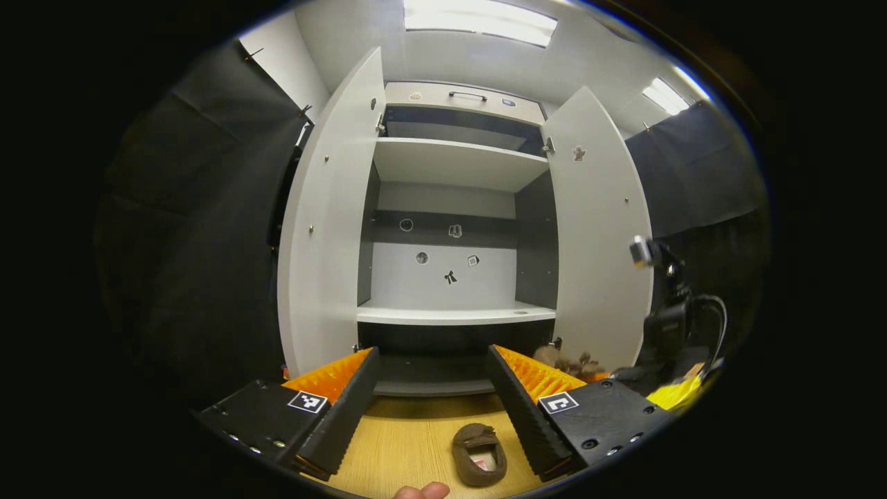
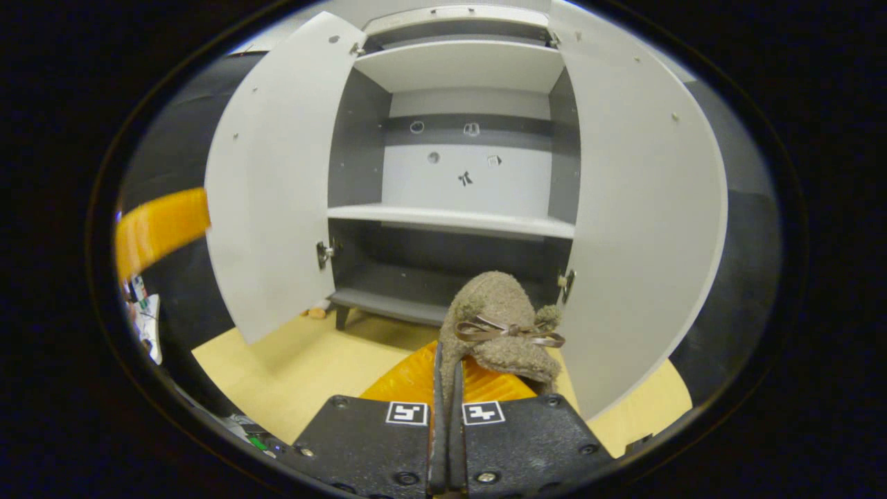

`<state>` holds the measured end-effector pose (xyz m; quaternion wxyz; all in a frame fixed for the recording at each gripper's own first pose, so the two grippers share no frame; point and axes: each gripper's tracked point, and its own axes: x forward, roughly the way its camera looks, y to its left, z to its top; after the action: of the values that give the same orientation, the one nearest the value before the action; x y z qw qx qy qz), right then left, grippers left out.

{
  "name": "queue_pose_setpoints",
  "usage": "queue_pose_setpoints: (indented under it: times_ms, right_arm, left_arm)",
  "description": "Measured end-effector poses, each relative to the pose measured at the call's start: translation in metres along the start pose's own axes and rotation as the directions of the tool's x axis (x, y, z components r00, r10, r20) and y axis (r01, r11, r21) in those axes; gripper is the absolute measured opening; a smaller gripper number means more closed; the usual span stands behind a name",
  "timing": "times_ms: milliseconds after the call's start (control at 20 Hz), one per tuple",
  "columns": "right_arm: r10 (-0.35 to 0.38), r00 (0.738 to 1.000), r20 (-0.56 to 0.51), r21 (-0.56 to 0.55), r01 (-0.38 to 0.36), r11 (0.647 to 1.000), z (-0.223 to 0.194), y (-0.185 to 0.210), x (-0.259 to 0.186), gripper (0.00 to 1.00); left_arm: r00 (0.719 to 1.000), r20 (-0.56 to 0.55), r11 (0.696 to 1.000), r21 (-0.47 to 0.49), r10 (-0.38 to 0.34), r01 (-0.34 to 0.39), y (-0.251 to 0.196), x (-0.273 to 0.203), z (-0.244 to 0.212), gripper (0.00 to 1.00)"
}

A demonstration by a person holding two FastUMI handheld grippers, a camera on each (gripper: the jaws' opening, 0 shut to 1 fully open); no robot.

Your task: Grab one shoe with the right hand and put it into the shoe cabinet, grab the other shoe with the left hand and put it into the shoe cabinet; then close the right door with the right hand and the left door with the left hand.

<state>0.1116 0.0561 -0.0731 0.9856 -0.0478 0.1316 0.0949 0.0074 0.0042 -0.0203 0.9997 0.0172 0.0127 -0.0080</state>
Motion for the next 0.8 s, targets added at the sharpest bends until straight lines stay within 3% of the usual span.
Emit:
queue_pose_setpoints:
  times_ms: [300,550,800]
  right_arm:
    - [0.088,0.994,0.066,0.051,-0.091,0.994,0.109,0.011,0.016,0.05]
    - [0.019,0.998,0.055,-0.07,-0.015,0.997,0.182,-0.011,0.089,0.04]
    - [-0.03,0.994,-0.106,-0.086,0.021,0.996,0.194,-0.026,0.185,0.05]
  left_arm:
    - [1.0,0.007,1.0,0.0,0.01,-0.01,-0.008,-0.003,0.0,0.95]
    - [1.0,0.018,1.0,0.005,0.008,-0.008,-0.011,-0.004,0.003,0.95]
    - [0.999,0.025,1.0,0.0,0.02,-0.02,-0.01,-0.002,0.004,0.95]
